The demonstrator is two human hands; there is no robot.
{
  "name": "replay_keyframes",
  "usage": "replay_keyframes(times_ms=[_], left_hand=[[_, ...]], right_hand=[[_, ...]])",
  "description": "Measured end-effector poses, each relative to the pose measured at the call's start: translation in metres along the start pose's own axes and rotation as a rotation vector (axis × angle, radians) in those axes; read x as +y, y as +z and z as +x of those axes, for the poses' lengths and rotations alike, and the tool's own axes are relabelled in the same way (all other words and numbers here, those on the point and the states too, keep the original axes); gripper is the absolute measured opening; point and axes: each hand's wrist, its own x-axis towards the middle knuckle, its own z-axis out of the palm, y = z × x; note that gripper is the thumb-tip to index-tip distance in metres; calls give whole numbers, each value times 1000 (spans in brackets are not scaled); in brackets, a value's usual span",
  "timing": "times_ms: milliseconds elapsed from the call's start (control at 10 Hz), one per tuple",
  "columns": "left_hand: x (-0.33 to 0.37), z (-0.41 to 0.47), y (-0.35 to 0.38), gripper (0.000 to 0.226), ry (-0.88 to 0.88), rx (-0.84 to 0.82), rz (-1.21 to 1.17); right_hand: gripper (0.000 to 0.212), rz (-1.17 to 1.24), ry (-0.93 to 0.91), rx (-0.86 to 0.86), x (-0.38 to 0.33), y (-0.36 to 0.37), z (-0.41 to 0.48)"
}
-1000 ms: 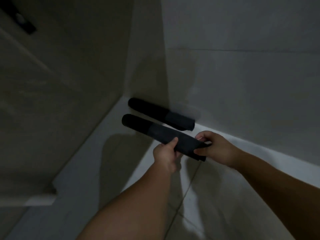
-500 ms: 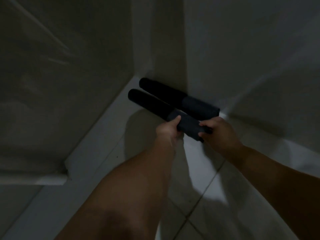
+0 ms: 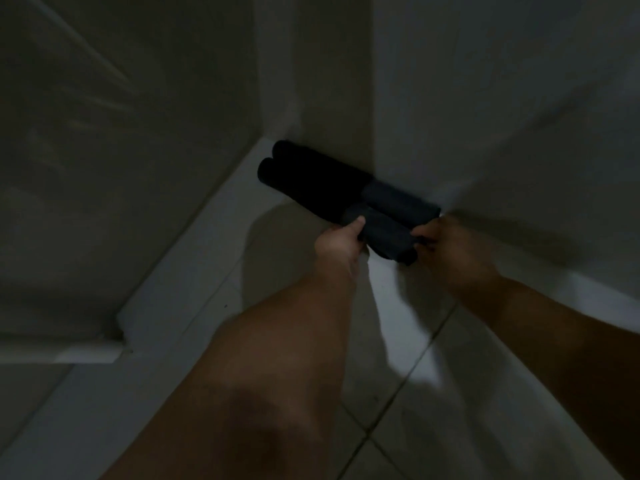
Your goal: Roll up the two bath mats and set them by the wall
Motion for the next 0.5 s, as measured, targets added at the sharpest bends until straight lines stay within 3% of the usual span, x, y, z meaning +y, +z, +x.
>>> replay_keyframes(times_ms=[100,200,300,500], left_hand=[[-8,1,-6,22,33,76,51],[-10,3,-7,30,54,100,135],[-11,-3,-9,32,83,134,190],[-23,-13,-11,27,142,108,262]], right_hand=[[39,-21,-39,-38,7,3,-3],[41,4,-32,-46,8,2,-6],[30,28,41,-56,9,-3,-9],[37,75,134,-42,11,-13,-13]])
